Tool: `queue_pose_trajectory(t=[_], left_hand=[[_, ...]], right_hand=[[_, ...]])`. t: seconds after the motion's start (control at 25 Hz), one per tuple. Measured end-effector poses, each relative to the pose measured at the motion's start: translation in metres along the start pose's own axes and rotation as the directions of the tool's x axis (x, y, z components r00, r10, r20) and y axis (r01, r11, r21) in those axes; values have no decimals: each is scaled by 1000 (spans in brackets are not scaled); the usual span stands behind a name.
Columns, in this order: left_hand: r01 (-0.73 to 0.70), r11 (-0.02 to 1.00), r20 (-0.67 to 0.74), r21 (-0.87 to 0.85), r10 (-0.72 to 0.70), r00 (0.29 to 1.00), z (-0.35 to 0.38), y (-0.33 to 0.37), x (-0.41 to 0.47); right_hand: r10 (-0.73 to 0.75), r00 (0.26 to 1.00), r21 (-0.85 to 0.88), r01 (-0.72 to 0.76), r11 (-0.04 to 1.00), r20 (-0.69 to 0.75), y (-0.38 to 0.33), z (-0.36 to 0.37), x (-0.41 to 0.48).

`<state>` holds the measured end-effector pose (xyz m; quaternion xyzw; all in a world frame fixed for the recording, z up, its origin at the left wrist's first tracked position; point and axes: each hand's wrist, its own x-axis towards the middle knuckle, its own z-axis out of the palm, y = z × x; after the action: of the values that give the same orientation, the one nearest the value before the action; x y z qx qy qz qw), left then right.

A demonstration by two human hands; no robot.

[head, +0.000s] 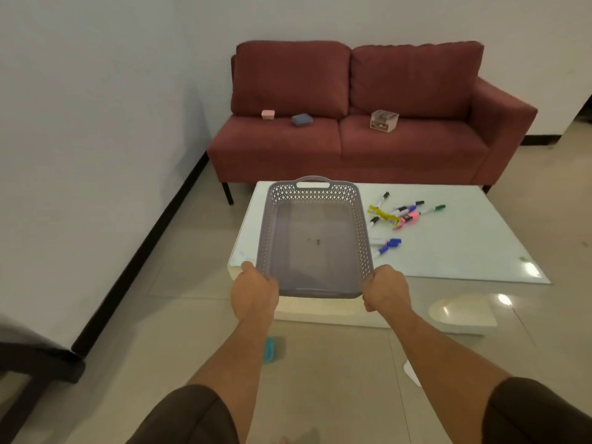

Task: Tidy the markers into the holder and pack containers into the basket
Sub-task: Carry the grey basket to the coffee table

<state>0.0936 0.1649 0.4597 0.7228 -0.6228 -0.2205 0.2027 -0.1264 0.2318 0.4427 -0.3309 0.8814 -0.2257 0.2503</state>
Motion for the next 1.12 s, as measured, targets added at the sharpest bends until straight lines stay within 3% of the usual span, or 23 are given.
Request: queue_pose_trajectory(t=[0.36, 0.56, 1.12], left_hand=[[-22, 999, 54, 44, 20, 998, 110, 1, 187], [-56, 996, 73, 75, 51, 996, 154, 7, 258], [-12, 990, 155, 139, -9, 988, 210, 11, 296]], right_hand=[[10, 1000, -121, -6, 993, 27, -46, 90, 188], [43, 998, -59, -40, 997, 38, -55, 126, 258], [78, 992, -71, -71, 995, 95, -36, 152, 318]])
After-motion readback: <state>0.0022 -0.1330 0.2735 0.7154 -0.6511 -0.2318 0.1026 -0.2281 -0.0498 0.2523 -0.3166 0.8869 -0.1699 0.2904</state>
